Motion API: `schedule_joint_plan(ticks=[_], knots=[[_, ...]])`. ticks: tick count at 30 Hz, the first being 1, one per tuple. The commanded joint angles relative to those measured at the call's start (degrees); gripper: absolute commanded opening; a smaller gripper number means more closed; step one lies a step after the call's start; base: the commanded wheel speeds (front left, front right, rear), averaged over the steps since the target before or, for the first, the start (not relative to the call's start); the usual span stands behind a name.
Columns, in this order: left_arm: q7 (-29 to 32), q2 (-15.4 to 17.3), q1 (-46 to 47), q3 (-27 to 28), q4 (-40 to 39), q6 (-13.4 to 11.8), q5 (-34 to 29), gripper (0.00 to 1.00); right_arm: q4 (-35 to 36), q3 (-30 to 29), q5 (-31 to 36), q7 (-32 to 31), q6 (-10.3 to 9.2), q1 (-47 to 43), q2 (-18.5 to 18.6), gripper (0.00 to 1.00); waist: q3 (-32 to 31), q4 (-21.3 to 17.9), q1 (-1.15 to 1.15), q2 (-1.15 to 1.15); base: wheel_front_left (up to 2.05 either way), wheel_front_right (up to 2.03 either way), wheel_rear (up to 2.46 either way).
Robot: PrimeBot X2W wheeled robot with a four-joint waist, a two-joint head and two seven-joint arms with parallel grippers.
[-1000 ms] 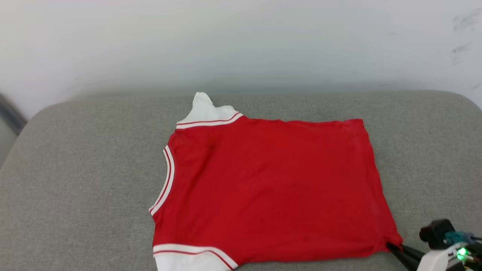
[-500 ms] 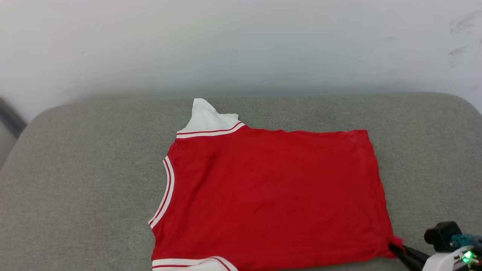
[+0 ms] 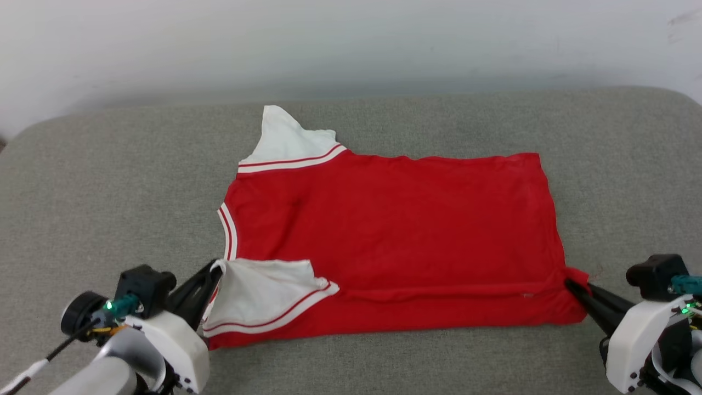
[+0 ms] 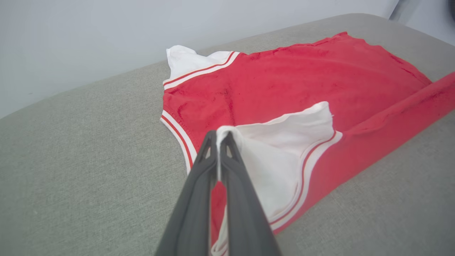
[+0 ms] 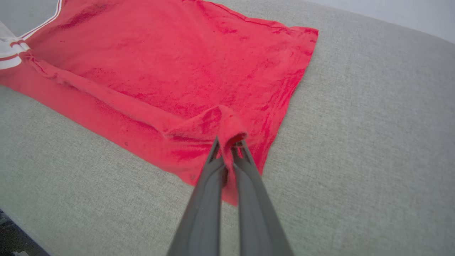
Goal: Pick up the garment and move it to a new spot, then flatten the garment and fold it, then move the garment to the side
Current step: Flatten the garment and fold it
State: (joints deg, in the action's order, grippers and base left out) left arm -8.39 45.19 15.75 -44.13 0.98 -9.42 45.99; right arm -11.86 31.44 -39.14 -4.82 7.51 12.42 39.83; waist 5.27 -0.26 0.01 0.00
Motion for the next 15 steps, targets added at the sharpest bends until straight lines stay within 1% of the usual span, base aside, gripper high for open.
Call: schedule_joint_plan(ticks=[1, 8, 15], knots=[[0.4, -0.4, 2.8, 0.4, 1.2, 0.9, -0.6, 0.0, 0.5, -1.3, 0.5, -0.6, -0.04, 1.4, -0.7, 0.0, 2.5, -0.6, -0.01, 0.0, 0.0, 0.0, 0.0], [1.1, -2.2, 11.1, 0.8, 7.6, 4.2, -2.1, 0.0, 0.2, -3.5, 1.5, -2.7, -0.04, 5.6, -2.0, 0.0, 7.8, -1.0, -0.01, 0.0, 0.0, 0.0, 0.0], [1.1, -5.1, 16.9, -0.5, 16.2, 7.6, -3.6, 0.0, -2.9, -1.9, 2.5, -4.6, -0.04, 10.9, -3.4, 0.0, 13.1, -0.9, -0.01, 0.0, 0.0, 0.0, 0.0]])
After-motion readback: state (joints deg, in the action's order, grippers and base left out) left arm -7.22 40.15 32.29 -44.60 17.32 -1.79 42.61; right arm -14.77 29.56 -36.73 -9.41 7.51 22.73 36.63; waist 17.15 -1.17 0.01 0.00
